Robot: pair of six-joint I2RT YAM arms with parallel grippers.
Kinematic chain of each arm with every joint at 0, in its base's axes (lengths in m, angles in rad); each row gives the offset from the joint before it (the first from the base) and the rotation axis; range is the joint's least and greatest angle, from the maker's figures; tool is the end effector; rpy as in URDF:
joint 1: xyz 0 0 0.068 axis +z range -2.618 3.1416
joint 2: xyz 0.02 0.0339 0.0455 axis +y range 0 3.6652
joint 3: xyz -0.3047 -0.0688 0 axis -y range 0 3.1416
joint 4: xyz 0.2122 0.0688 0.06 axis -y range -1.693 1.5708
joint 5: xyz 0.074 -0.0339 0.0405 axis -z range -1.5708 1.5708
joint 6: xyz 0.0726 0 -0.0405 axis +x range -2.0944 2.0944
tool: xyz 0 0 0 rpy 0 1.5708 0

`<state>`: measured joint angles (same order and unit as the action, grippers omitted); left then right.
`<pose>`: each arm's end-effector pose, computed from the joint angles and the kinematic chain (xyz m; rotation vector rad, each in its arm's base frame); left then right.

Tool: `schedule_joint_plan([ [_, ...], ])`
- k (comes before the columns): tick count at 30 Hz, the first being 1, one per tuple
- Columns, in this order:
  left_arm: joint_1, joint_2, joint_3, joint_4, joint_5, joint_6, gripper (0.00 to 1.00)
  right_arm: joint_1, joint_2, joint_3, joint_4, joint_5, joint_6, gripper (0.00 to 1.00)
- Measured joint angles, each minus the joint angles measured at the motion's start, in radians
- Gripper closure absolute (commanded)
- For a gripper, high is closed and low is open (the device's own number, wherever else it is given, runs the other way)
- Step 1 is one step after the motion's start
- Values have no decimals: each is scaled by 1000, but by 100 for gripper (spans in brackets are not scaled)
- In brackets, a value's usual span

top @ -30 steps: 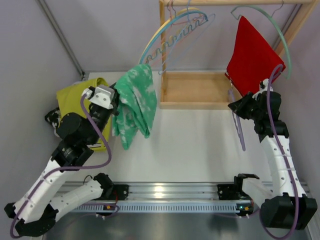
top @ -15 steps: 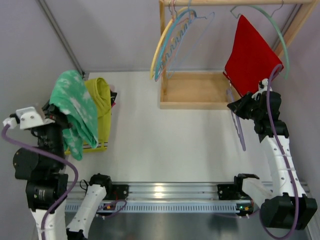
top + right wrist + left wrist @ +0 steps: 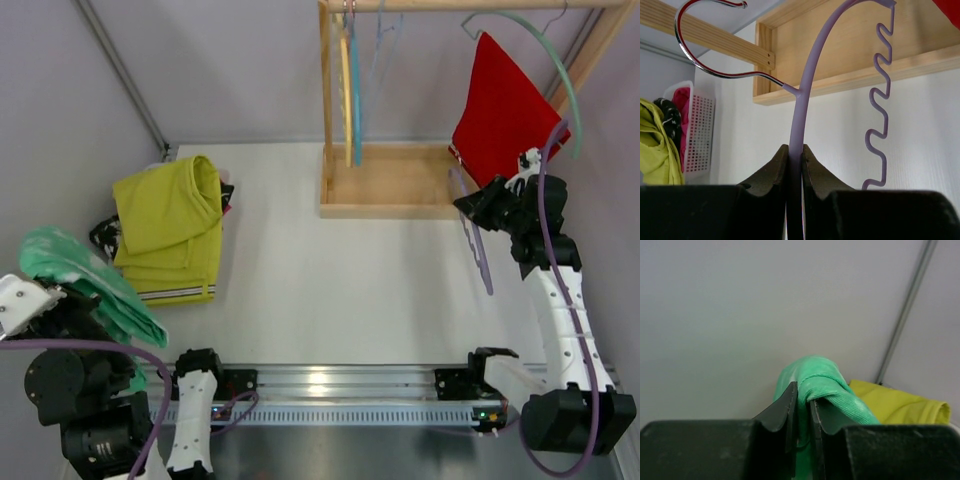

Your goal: Remove the trousers from the hanger

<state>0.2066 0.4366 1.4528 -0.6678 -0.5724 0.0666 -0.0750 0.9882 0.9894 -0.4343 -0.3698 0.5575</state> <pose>-0.0751 0.0244 0.5004 -0.5868 1.1620 0.5832 0.1945 0.0117 0.3687 0.3993 1.9979 0.6764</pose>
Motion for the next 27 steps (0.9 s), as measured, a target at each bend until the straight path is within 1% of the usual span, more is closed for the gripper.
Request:
schedule_joint_plan([
  [4,28,-1,-4,-40,-71,40,100,0,0,2,0,-3,2,100],
  [7,39,-3,-37,-48,-121,61,100,0,2,2,0,-7,3,100],
  [12,41,29,-105,-65,-149,71,100,0,14,16,-1,-12,3,100],
  [17,42,192,-126,-41,-150,45,100,0,15,40,0,-13,4,100],
  [21,42,327,-185,35,-49,21,100,0,15,47,-1,-13,4,100],
  [24,42,463,-201,66,18,-21,100,0,15,47,-1,-13,8,100],
  [27,42,617,-203,153,64,-78,100,0,16,56,-8,-13,12,100],
])
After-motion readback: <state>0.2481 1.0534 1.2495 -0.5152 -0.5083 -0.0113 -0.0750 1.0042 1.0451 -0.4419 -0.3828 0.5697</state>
